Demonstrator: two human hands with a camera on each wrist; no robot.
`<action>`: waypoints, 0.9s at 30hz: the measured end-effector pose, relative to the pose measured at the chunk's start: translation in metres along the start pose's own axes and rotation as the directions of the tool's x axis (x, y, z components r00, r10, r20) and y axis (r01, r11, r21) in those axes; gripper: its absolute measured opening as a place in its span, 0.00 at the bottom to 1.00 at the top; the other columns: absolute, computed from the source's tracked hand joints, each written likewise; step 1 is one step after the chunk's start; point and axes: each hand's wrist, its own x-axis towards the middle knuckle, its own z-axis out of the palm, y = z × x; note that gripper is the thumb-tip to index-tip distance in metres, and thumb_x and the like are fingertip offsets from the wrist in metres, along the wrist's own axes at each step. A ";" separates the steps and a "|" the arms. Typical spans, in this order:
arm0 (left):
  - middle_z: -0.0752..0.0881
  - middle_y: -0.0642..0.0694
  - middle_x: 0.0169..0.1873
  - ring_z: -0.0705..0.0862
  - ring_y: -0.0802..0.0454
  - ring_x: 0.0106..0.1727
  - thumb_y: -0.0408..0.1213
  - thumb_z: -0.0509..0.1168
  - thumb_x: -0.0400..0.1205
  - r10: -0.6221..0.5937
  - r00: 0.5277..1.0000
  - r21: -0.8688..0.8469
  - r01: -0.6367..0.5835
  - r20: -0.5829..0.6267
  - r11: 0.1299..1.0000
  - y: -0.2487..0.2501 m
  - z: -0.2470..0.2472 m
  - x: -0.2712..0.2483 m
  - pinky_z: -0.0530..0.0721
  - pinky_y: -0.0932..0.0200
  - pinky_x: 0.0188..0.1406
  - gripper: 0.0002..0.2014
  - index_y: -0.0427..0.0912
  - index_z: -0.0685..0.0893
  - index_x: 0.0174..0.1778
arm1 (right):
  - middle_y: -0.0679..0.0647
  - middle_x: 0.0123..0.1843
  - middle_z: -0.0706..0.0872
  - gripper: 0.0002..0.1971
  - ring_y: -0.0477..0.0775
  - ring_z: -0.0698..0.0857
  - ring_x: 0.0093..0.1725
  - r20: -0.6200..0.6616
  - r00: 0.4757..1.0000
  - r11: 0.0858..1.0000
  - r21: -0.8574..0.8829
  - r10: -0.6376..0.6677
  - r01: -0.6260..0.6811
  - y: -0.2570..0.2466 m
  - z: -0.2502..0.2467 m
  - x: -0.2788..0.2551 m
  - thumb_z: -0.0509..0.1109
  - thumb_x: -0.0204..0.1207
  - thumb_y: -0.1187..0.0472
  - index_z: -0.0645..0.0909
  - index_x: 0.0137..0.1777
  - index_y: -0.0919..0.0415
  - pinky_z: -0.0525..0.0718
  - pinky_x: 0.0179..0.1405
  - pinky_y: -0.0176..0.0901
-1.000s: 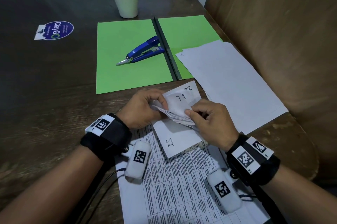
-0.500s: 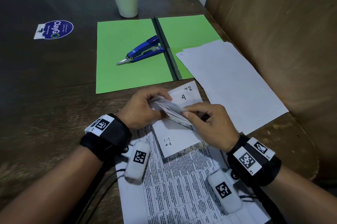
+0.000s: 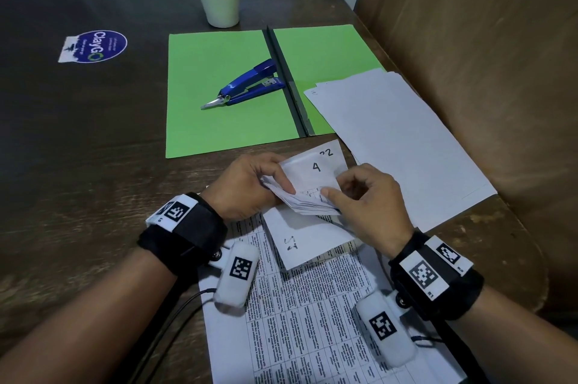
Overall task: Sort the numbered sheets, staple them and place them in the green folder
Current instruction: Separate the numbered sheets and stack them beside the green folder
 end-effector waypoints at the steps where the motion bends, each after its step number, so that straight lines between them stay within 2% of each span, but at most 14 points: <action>1: 0.90 0.48 0.55 0.90 0.50 0.55 0.21 0.81 0.68 0.004 1.000 0.002 -0.004 -0.002 1.000 -0.001 0.000 0.000 0.88 0.43 0.59 0.13 0.45 0.93 0.36 | 0.48 0.35 0.85 0.10 0.49 0.83 0.33 -0.008 1.000 1.000 0.010 -0.012 0.012 -0.001 0.000 0.000 0.84 0.68 0.60 0.85 0.33 0.57 0.82 0.36 0.44; 4: 0.90 0.44 0.51 0.89 0.44 0.53 0.28 0.83 0.69 -0.018 0.999 -0.016 0.018 -0.026 1.000 0.000 0.001 0.001 0.87 0.38 0.58 0.10 0.47 0.94 0.40 | 0.47 0.30 0.84 0.11 0.44 0.78 0.28 -0.005 0.997 0.997 0.017 -0.074 0.074 0.000 -0.001 -0.002 0.83 0.71 0.61 0.85 0.30 0.59 0.76 0.33 0.36; 7: 0.91 0.48 0.50 0.90 0.52 0.51 0.30 0.82 0.71 -0.057 0.998 -0.010 0.057 -0.012 0.998 0.004 0.003 0.002 0.89 0.45 0.58 0.11 0.42 0.95 0.49 | 0.44 0.30 0.80 0.13 0.44 0.76 0.28 0.022 0.985 0.985 -0.007 -0.172 0.172 -0.001 -0.002 -0.003 0.79 0.75 0.62 0.84 0.30 0.59 0.72 0.32 0.33; 9: 0.90 0.53 0.49 0.89 0.60 0.49 0.31 0.82 0.72 -0.069 0.997 0.009 0.068 0.017 0.998 0.010 0.004 0.000 0.90 0.52 0.55 0.12 0.45 0.96 0.50 | 0.40 0.31 0.78 0.12 0.42 0.77 0.29 0.040 0.971 0.971 -0.036 -0.235 0.236 -0.002 -0.003 -0.005 0.75 0.78 0.62 0.84 0.32 0.55 0.71 0.33 0.35; 11: 0.90 0.54 0.50 0.89 0.63 0.48 0.30 0.81 0.71 -0.068 0.997 0.023 0.067 0.030 0.997 0.014 0.004 -0.001 0.90 0.56 0.55 0.12 0.45 0.96 0.49 | 0.36 0.32 0.78 0.10 0.39 0.78 0.32 0.045 0.967 0.967 -0.022 -0.251 0.253 -0.003 -0.002 -0.008 0.72 0.81 0.63 0.89 0.40 0.52 0.71 0.34 0.32; 12: 0.91 0.53 0.51 0.89 0.61 0.49 0.30 0.81 0.71 -0.075 0.997 0.019 0.074 0.030 0.997 0.016 0.004 -0.001 0.90 0.57 0.56 0.11 0.43 0.96 0.49 | 0.36 0.33 0.79 0.08 0.38 0.78 0.32 0.039 0.968 0.969 0.000 -0.248 0.249 -0.005 -0.001 -0.010 0.72 0.82 0.64 0.92 0.48 0.54 0.71 0.34 0.30; 14: 0.91 0.53 0.51 0.89 0.59 0.49 0.31 0.81 0.72 -0.094 0.995 0.008 0.093 0.031 0.996 0.016 0.003 0.000 0.90 0.54 0.56 0.10 0.41 0.96 0.48 | 0.37 0.36 0.82 0.12 0.39 0.80 0.33 -0.014 0.967 0.966 0.041 -0.254 0.254 -0.008 -0.001 -0.013 0.72 0.81 0.67 0.90 0.62 0.58 0.73 0.34 0.26; 15: 0.91 0.54 0.50 0.90 0.60 0.49 0.31 0.81 0.72 -0.095 0.995 0.010 0.095 0.034 0.995 0.016 0.002 0.000 0.90 0.54 0.56 0.09 0.42 0.96 0.48 | 0.39 0.37 0.84 0.13 0.40 0.81 0.34 -0.046 0.965 0.964 0.056 -0.257 0.260 -0.008 -0.001 -0.013 0.74 0.80 0.68 0.89 0.62 0.59 0.76 0.35 0.26; 17: 0.91 0.55 0.49 0.89 0.61 0.49 0.31 0.82 0.71 -0.078 0.996 0.022 0.077 0.047 0.997 0.015 0.002 0.000 0.90 0.56 0.56 0.10 0.43 0.96 0.48 | 0.40 0.38 0.86 0.11 0.40 0.84 0.36 -0.081 0.963 0.965 0.032 -0.256 0.259 -0.012 -0.002 -0.013 0.78 0.75 0.68 0.91 0.56 0.58 0.80 0.38 0.26; 19: 0.91 0.57 0.50 0.89 0.63 0.51 0.31 0.82 0.71 -0.048 0.997 0.032 0.046 0.059 0.998 0.015 0.002 0.000 0.88 0.61 0.55 0.12 0.46 0.96 0.50 | 0.43 0.36 0.84 0.05 0.43 0.82 0.33 -0.064 0.962 0.964 -0.041 -0.266 0.264 -0.016 -0.003 -0.013 0.81 0.72 0.65 0.89 0.45 0.56 0.77 0.34 0.26; 21: 0.91 0.58 0.50 0.89 0.62 0.52 0.34 0.83 0.71 -0.029 0.998 0.042 0.027 0.064 0.999 0.015 0.001 0.000 0.87 0.61 0.55 0.12 0.50 0.96 0.49 | 0.46 0.34 0.83 0.07 0.45 0.80 0.31 -0.041 0.958 0.956 -0.090 -0.284 0.279 -0.017 -0.003 -0.012 0.82 0.72 0.63 0.86 0.37 0.58 0.78 0.31 0.33; 24: 0.91 0.55 0.49 0.89 0.57 0.51 0.34 0.83 0.71 -0.063 0.996 0.042 0.060 0.061 0.997 0.015 0.000 0.000 0.88 0.51 0.60 0.11 0.50 0.96 0.47 | 0.48 0.33 0.84 0.08 0.49 0.82 0.31 -0.010 0.943 0.938 -0.109 -0.331 0.328 -0.018 -0.003 -0.010 0.77 0.75 0.59 0.88 0.36 0.59 0.82 0.31 0.48; 27: 0.91 0.53 0.48 0.89 0.54 0.52 0.34 0.82 0.71 -0.092 0.993 0.027 0.090 0.069 0.996 0.017 -0.001 0.000 0.88 0.45 0.60 0.09 0.48 0.96 0.46 | 0.49 0.35 0.86 0.07 0.51 0.82 0.33 0.036 0.928 0.920 -0.126 -0.370 0.372 -0.018 -0.005 -0.009 0.72 0.78 0.60 0.91 0.42 0.58 0.83 0.33 0.52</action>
